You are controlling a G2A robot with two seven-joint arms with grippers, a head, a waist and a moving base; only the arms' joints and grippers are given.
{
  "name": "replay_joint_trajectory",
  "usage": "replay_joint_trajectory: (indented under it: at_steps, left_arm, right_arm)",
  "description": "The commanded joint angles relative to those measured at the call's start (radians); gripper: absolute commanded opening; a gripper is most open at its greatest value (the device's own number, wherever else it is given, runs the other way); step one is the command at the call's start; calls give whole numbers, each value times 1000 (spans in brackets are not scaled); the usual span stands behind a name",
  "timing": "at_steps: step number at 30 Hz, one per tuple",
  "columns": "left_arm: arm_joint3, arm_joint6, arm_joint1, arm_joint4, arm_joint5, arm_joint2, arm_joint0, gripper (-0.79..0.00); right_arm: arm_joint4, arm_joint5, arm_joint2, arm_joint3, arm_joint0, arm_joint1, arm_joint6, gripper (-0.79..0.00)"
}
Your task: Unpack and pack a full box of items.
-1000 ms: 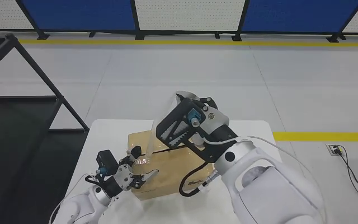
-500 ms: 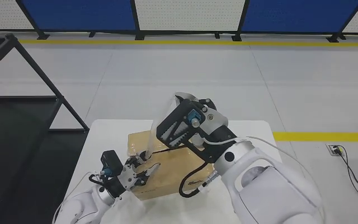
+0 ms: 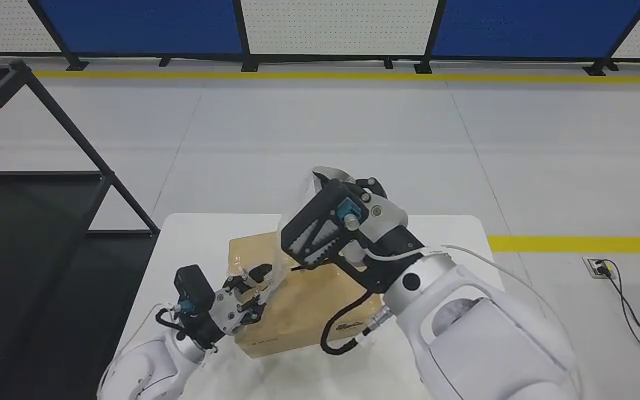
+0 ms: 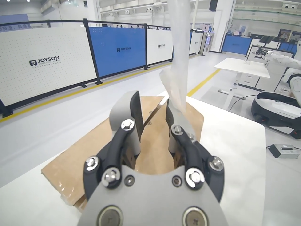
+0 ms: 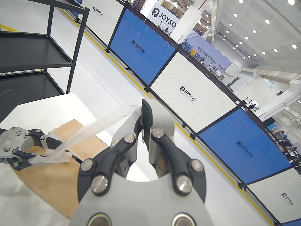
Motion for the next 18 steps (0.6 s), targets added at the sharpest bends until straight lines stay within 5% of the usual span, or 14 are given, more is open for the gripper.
replay_joint_trajectory:
  at_steps: [1,7,8,9,18]
  left_arm:
    - [4,3,0,5,3,0,-1,-520]
    - [27,13,0,0,10,-11,1,-496]
    - [36,11,0,-28,14,-20,4,-345]
    - [43,7,1,-44,22,-32,6,0]
    - [105,-113,9,-359,62,-162,78,0]
  right_arm:
    - [-1,0,4,1,-2,0,0,-785]
    - [-1,-2,12,-1,-6,0,-1,-785]
    - [-2,-3,15,-1,-8,0,1,-785]
    - [-3,-2,18,-1,-9,0,3,-785]
    - [-1,-30,38,-2,-9,2,2,-785]
